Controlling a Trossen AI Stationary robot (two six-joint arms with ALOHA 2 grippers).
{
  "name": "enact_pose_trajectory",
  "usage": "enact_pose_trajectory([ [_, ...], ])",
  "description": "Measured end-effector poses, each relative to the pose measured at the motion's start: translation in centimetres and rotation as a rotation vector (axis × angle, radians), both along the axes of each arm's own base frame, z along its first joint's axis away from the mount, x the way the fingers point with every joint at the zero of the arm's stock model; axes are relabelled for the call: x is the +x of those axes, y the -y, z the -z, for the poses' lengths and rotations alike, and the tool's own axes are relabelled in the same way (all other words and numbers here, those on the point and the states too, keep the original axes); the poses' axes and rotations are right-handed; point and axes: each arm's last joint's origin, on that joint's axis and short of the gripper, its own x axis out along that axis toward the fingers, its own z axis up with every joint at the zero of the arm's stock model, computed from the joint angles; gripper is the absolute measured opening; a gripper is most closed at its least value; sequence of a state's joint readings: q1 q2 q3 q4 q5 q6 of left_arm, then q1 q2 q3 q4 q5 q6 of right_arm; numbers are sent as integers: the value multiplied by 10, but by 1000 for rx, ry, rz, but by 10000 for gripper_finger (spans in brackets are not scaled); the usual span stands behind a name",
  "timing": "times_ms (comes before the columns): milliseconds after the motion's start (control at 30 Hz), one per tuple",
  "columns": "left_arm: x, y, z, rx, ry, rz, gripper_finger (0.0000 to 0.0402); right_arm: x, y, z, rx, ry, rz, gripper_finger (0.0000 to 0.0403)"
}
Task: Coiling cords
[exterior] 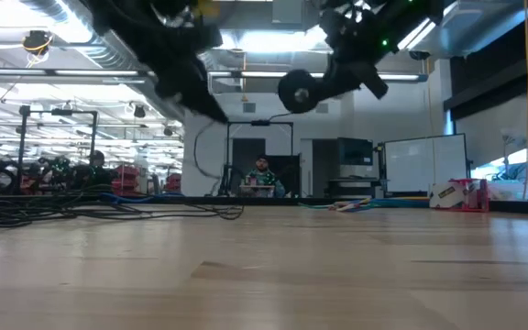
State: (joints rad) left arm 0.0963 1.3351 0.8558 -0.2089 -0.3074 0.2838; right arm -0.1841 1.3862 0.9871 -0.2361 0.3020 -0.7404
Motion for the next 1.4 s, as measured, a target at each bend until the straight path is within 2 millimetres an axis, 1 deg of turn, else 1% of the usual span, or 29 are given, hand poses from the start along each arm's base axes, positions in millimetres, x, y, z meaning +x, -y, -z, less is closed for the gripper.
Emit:
enact_pose_trajectory([
  [167, -8, 16, -27, 36, 141, 74, 2, 8, 1, 14, 20, -48, -13, 10],
  [333, 1, 22, -39, 80, 271, 219, 1, 24, 2, 34, 43, -65, -67, 10],
  [433, 8, 19, -42, 104, 329, 278, 1, 34, 3, 44, 59, -54, -117, 10],
  [567, 16, 7, -43, 135, 399, 304, 1, 42, 2, 51, 67, -30, -169, 10],
  [667, 20, -3, -41, 124, 427, 332, 1, 43, 1, 51, 92, -23, -227, 10],
  [767, 23, -16, -36, 119, 425, 321, 1, 43, -1, 52, 124, -16, -278, 10],
  [867, 25, -30, -28, 114, 392, 287, 1, 44, -5, 52, 158, -8, -335, 10],
  [1000, 26, -43, -18, 88, 354, 267, 1, 47, -14, 50, 142, 9, -388, 10],
  [1133, 29, -52, -9, 76, 327, 253, 1, 50, -26, 47, 108, 30, -450, 10],
  [1233, 31, -55, -4, 51, 330, 289, 1, 53, -33, 43, 81, 70, -478, 10],
  [1400, 37, -55, 9, 10, 299, 308, 1, 57, -42, 38, 14, 119, -505, 10],
])
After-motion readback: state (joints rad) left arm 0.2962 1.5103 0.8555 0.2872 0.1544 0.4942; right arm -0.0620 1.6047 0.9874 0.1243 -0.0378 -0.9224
